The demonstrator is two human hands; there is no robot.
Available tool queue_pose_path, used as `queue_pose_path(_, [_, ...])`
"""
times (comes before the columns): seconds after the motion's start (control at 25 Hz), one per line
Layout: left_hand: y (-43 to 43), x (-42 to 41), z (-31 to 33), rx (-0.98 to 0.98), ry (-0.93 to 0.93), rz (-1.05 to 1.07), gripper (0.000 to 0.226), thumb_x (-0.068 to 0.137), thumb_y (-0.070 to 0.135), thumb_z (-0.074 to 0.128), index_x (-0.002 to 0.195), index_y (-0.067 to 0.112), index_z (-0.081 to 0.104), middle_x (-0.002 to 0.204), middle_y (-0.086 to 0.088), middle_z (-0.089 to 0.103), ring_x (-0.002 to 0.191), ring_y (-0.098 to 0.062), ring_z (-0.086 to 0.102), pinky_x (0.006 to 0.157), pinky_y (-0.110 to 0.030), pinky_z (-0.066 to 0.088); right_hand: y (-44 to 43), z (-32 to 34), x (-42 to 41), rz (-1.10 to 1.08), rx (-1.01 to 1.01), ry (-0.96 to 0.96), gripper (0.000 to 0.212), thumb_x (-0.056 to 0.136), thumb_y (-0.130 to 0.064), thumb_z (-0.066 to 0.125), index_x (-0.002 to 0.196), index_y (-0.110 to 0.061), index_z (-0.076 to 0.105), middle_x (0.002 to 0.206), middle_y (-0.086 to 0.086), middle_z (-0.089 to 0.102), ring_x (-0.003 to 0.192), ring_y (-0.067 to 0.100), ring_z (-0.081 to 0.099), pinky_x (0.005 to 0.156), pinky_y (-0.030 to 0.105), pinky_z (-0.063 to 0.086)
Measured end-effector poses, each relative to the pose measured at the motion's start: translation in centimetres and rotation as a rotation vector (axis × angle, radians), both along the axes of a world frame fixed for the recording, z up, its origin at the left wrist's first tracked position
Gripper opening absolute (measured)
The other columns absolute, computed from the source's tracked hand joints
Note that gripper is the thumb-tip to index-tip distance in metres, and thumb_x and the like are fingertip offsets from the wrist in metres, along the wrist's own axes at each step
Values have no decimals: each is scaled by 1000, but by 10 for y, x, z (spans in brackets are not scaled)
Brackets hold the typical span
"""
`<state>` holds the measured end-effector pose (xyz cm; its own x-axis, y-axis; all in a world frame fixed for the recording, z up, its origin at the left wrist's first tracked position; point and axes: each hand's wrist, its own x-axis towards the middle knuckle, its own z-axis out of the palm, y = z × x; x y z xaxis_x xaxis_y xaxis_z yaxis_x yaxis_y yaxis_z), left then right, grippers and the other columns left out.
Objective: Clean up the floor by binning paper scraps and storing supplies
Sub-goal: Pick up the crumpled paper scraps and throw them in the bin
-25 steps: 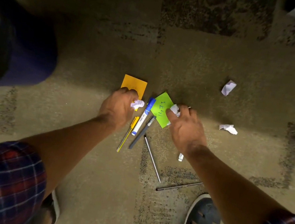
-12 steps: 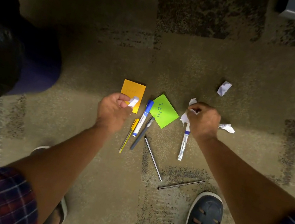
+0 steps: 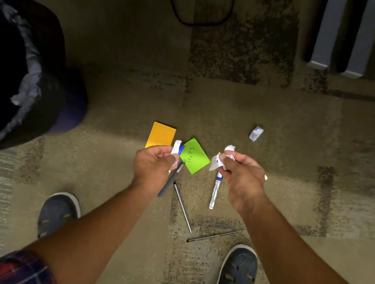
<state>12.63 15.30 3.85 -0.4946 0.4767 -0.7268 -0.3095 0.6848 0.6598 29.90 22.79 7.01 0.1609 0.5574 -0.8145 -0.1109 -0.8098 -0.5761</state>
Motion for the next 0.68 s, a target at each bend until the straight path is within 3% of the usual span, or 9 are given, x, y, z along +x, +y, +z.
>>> queue_pose_path(0.12, [-5, 2, 31, 44, -66, 76, 15, 89, -4, 73, 90, 10, 77, 58, 8, 73, 56, -5, 69, 68, -26, 63, -5, 29, -27, 40, 18, 78, 13, 86, 6, 74, 96, -1, 70, 96, 20, 73, 86, 27, 71, 79, 33, 60])
queue_pose_path(0.24, [-15, -11, 59, 59, -97, 160, 21, 90, -1, 74, 83, 19, 76, 61, 6, 73, 63, -13, 70, 76, -35, 62, -12, 56, -61, 62, 34, 93, 13, 86, 6, 74, 96, 0, 70, 92, 19, 72, 80, 24, 69, 74, 30, 59])
queue_pose_path(0.32, [-23, -30, 79, 67, -92, 213, 22, 90, 2, 75, 81, 22, 77, 65, 3, 74, 65, -15, 72, 68, -29, 62, -20, 74, -89, 69, 37, 109, 15, 86, 7, 74, 99, 2, 70, 87, 16, 74, 74, 22, 70, 68, 27, 60])
queue_pose_path(0.44, [-34, -63, 110, 89, -82, 264, 19, 92, 5, 74, 83, 22, 77, 63, 6, 73, 60, -6, 69, 59, -19, 59, -34, 96, -134, 108, 50, 116, 17, 85, 5, 76, 100, 4, 70, 88, 17, 74, 75, 24, 72, 66, 27, 59])
queue_pose_path(0.56, [-47, -107, 139, 93, -66, 291, 18, 92, 12, 75, 81, 25, 78, 65, 7, 74, 63, -3, 69, 58, -22, 58, -48, 116, -187, 142, 59, 129, 19, 84, 2, 78, 101, 5, 71, 92, 20, 73, 81, 26, 72, 70, 29, 60])
queue_pose_path(0.68, [-63, -160, 159, 87, -58, 355, 9, 91, 20, 78, 89, 27, 81, 82, -1, 80, 74, -11, 74, 62, -26, 59, -59, 133, -245, 163, 57, 183, 15, 84, 1, 79, 97, 0, 73, 89, 16, 73, 79, 20, 71, 68, 27, 59])
